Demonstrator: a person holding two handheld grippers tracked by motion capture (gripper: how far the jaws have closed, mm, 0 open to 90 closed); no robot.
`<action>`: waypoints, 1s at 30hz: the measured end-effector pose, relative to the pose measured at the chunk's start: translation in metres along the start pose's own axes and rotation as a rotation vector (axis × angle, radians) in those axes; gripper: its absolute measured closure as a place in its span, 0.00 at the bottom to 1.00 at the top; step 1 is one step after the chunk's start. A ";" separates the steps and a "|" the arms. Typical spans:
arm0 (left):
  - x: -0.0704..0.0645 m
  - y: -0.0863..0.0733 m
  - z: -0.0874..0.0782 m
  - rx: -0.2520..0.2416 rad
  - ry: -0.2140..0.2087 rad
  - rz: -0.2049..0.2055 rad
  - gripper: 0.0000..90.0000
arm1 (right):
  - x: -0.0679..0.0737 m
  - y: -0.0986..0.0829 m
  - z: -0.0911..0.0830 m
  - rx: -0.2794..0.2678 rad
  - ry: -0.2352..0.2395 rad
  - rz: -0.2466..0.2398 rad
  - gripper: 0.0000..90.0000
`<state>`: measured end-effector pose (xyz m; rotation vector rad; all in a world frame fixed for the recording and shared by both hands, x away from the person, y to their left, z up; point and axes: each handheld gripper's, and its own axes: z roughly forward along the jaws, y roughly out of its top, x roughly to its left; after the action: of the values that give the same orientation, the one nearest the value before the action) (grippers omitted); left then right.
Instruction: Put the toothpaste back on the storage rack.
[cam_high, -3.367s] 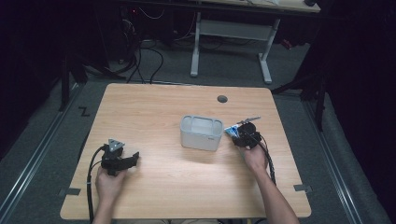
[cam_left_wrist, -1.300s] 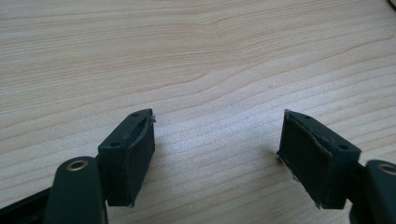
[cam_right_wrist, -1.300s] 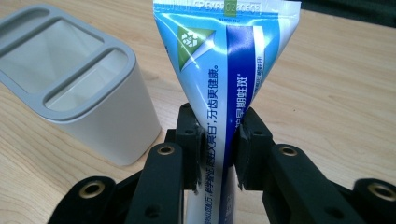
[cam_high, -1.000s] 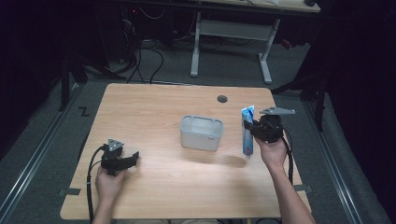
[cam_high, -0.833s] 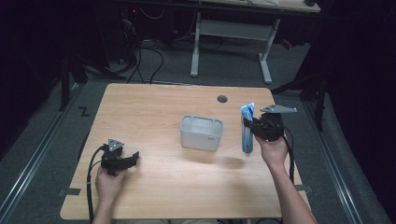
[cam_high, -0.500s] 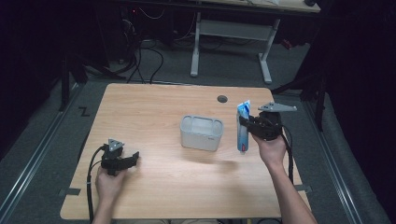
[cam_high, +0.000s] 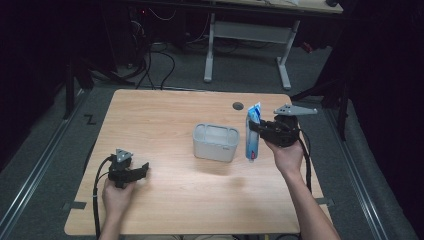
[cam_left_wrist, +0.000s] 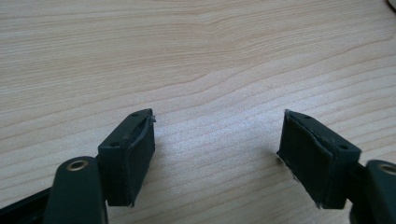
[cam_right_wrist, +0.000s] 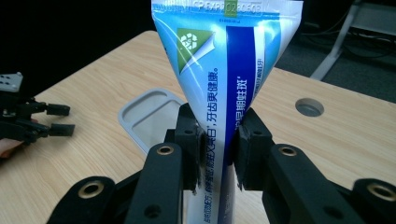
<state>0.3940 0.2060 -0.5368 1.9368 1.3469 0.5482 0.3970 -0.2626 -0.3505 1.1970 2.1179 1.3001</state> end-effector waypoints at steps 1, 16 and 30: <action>0.000 0.000 0.000 0.001 0.000 0.000 0.30 | 0.000 0.001 0.000 -0.001 0.004 -0.002 0.82; 0.000 0.000 0.000 0.000 -0.001 -0.003 0.30 | 0.009 0.026 0.006 -0.032 0.063 -0.016 0.82; 0.001 0.000 0.000 -0.001 -0.003 -0.007 0.30 | 0.022 0.056 0.020 -0.025 0.088 -0.064 0.82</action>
<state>0.3942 0.2065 -0.5367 1.9306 1.3515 0.5421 0.4237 -0.2222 -0.3102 1.0713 2.1755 1.3702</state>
